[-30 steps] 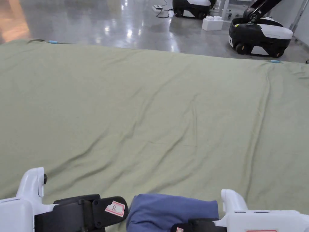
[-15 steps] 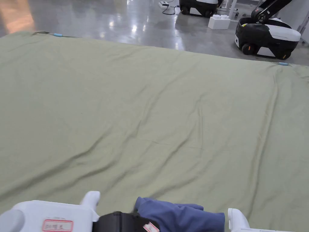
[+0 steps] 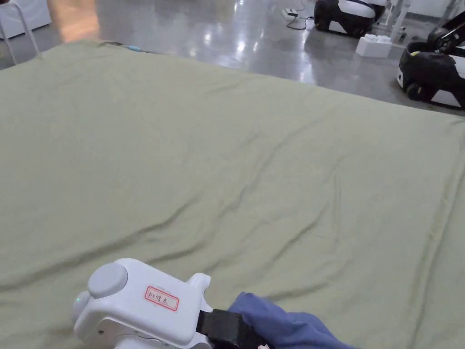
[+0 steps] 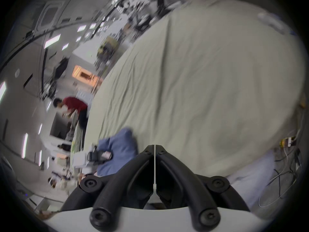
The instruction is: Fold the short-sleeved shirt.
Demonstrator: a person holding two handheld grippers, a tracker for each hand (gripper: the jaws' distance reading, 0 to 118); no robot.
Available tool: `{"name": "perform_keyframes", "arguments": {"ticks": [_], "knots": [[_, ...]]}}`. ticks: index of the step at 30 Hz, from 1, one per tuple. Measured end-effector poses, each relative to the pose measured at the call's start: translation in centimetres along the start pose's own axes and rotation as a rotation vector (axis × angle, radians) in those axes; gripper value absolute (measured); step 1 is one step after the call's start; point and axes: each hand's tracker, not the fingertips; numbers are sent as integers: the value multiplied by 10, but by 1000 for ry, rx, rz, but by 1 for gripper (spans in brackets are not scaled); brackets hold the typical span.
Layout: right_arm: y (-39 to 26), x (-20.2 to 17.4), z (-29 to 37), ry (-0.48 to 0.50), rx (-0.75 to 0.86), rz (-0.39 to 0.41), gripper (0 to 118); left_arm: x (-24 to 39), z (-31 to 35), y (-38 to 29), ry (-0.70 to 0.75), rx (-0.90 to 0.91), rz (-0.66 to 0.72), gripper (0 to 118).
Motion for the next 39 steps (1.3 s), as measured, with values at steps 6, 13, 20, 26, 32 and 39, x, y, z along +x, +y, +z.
{"name": "perform_keyframes", "arguments": {"ticks": [6, 13, 20, 26, 32, 39], "knots": [[-4, -42, 10, -24, 78, 73, 3, -28, 109, 15, 167, 76, -27, 46], [-17, -117, -36, -46, -15, 258, 3, -74, 252, 21, 396, 253, 27, 46], [-28, -165, -84, -63, -131, 324, 3, -105, 363, 20, 582, 356, 61, 46], [-32, -193, -108, -68, -180, 372, 3, -127, 430, 28, 735, 394, 106, 46], [-36, -204, -126, -81, -221, 400, 3, -140, 446, 37, 766, 385, 72, 55], [-38, -199, -145, -80, -281, 395, 3, -159, 444, 14, 714, 541, 74, 88]]}}
